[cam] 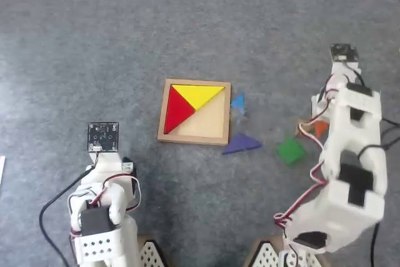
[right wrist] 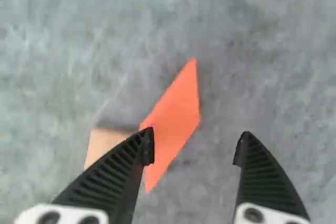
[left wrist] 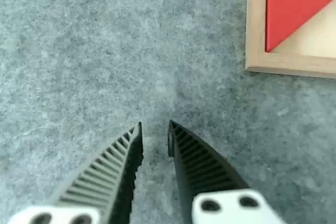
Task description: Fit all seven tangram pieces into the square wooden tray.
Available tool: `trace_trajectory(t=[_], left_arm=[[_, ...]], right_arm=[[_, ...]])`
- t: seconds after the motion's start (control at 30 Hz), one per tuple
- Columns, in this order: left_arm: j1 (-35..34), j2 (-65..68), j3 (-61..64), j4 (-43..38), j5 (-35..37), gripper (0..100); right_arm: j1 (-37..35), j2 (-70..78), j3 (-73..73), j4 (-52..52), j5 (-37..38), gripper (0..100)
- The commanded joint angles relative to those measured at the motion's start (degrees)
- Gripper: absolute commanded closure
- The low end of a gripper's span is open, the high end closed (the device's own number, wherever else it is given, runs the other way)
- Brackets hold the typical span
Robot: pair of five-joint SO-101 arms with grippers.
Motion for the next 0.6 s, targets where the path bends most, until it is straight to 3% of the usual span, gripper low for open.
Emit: trace_trajectory(t=[0.0, 0.13, 0.33, 0.57], left_arm=[[0.2, -1.1, -0.7, 0.2, 0.0, 92], [0.2, -1.1, -0.7, 0.2, 0.0, 92], [0.2, -1.1, -0.7, 0.2, 0.0, 92], [0.2, -1.1, -0.7, 0.2, 0.0, 92]], right_arm=[[-1.7, 5.5, -12.3, 6.5, -0.9, 74.2], [-0.6, 14.3, -22.3, 10.3, -6.8, 74.5], [-1.3, 18.2, -29.0, 16.2, -9.8, 74.5], [-1.3, 19.1, -30.9, 18.8, -26.8, 74.5]])
